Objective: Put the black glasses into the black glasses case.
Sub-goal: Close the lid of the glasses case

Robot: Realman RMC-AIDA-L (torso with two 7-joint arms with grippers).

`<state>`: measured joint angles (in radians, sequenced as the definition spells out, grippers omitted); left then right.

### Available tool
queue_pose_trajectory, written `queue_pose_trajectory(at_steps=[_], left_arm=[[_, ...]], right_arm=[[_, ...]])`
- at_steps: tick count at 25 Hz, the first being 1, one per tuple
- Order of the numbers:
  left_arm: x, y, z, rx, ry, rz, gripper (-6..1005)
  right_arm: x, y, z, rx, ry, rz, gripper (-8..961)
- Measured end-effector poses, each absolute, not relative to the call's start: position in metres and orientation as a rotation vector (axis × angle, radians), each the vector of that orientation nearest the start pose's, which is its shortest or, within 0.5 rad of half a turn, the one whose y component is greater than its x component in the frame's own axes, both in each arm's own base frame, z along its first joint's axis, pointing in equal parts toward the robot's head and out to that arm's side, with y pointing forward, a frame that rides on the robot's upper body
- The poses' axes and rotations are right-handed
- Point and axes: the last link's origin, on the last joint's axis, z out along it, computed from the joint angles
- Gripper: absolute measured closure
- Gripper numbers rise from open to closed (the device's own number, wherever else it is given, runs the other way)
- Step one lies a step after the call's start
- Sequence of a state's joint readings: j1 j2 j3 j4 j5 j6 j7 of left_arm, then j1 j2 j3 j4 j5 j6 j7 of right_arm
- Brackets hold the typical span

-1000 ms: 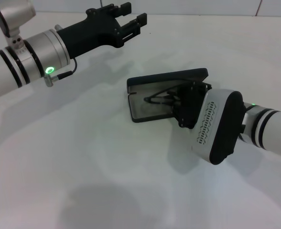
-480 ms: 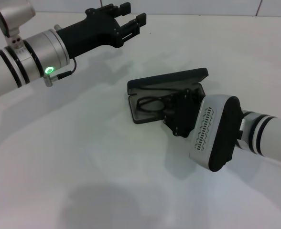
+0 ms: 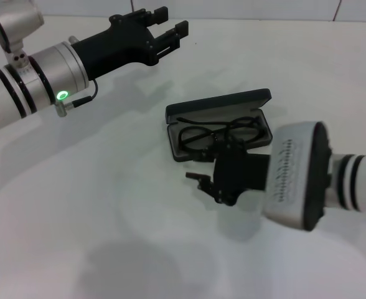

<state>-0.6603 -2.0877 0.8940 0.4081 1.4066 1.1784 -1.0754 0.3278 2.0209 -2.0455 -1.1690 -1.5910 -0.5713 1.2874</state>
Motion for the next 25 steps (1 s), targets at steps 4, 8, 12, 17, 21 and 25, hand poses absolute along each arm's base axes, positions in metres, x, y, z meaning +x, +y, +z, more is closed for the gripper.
queue_pose_trajectory(at_steps=[4, 8, 12, 17, 21, 25], left_arm=[[-0.218, 0.395, -0.027, -2.363, -0.493, -0.893, 469], [-0.216, 0.397, -0.039, -2.409, -0.508, -0.817, 469], [-0.209, 0.398, -0.055, -2.488, -0.498, -0.727, 469], [-0.206, 0.395, -0.068, -2.542, -0.479, -0.661, 469], [-0.212, 0.393, -0.074, -2.552, -0.496, -0.610, 468], [-0.215, 0.390, -0.078, -2.565, -0.505, -0.580, 468]], right_arm=[[0.182, 0.305, -0.082, -2.828, -0.150, 0.353, 713], [0.208, 0.310, -0.034, -2.885, 0.048, 0.582, 713], [0.234, 0.319, 0.008, -2.824, 0.220, 0.826, 714], [0.255, 0.315, 0.032, -2.758, 0.313, 0.970, 713], [0.259, 0.308, 0.037, -2.740, 0.312, 0.988, 711], [0.260, 0.303, 0.041, -2.731, 0.298, 1.011, 710]])
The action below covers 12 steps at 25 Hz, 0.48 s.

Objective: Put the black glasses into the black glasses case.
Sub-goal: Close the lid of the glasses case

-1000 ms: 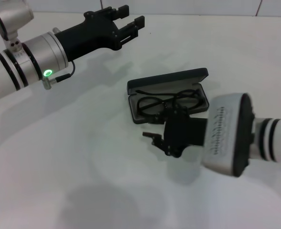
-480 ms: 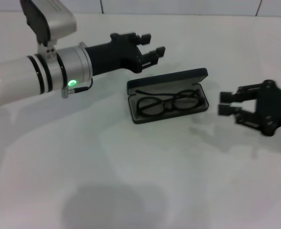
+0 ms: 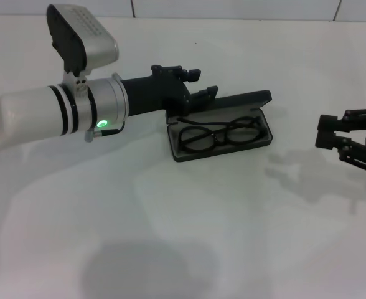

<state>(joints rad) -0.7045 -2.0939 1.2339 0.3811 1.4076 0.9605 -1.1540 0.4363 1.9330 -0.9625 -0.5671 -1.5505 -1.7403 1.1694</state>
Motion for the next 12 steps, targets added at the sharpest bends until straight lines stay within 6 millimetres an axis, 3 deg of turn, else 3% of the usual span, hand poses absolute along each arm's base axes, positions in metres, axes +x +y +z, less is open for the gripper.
queue_pose_trajectory(at_steps=[11, 12], left_arm=[[-0.215, 0.375, -0.094, -2.685, -0.435, -0.503, 468], [-0.214, 0.373, -0.094, -2.689, -0.437, -0.519, 468]], right_arm=[[0.266, 0.305, 0.050, -2.642, 0.313, 1.038, 675], [0.266, 0.306, 0.050, -2.639, 0.316, 1.037, 592]])
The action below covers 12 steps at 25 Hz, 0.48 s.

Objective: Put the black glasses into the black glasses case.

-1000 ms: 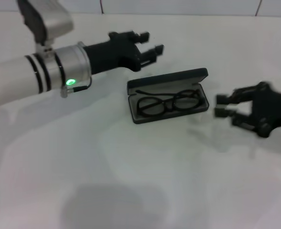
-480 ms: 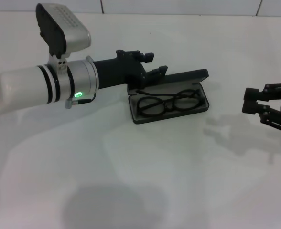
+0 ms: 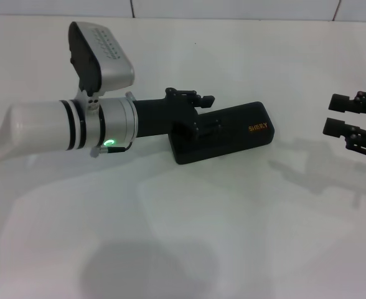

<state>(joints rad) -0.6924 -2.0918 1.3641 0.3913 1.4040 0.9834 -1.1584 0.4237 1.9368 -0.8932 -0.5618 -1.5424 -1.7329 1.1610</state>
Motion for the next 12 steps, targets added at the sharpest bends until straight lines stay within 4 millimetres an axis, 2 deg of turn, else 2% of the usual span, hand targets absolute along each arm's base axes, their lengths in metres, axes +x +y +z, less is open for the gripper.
queue_pose_trajectory(at_steps=[1, 8, 12], left_arm=[[-0.213, 0.372, -0.093, -2.692, -0.440, -0.541, 468], [-0.208, 0.367, -0.085, -2.704, -0.411, -0.635, 468], [-0.201, 0.356, -0.068, -2.707, -0.384, -0.805, 468]], right_arm=[[0.266, 0.306, 0.050, -2.637, 0.318, 1.036, 510], [0.265, 0.306, 0.047, -2.631, 0.322, 1.042, 462], [0.263, 0.307, 0.048, -2.616, 0.313, 1.065, 434]])
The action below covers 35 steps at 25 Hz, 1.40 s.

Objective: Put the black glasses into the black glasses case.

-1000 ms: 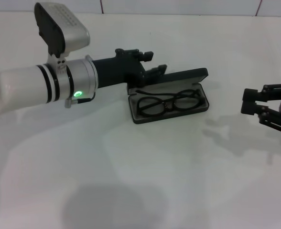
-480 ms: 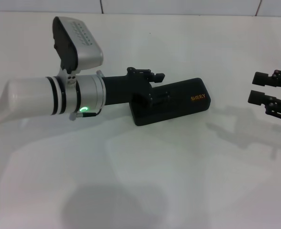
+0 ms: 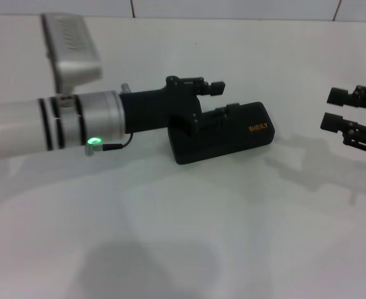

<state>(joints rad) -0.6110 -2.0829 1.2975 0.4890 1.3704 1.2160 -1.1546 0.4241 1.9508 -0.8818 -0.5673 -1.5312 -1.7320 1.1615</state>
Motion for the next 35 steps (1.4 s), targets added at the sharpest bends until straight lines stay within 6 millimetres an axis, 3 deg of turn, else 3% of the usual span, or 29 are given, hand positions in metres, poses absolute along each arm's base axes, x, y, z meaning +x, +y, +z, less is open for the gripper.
queue_pose_trajectory(at_steps=[5, 11, 20, 35], left_arm=[[-0.200, 0.343, -0.030, -2.707, -0.416, -1.055, 449], [-0.209, 0.304, -0.007, -2.827, -0.209, -1.200, 338], [-0.231, 0.273, 0.000, -2.754, -0.102, -1.215, 110], [-0.234, 0.270, -0.001, -2.756, -0.102, -1.209, 110]], right_arm=[[0.249, 0.313, 0.048, -2.637, 0.265, 1.092, 400], [0.227, 0.316, 0.031, -2.771, 0.185, 1.089, 294], [0.212, 0.304, 0.008, -2.835, -0.009, 1.130, 154], [0.213, 0.299, 0.000, -2.823, -0.081, 1.128, 143]])
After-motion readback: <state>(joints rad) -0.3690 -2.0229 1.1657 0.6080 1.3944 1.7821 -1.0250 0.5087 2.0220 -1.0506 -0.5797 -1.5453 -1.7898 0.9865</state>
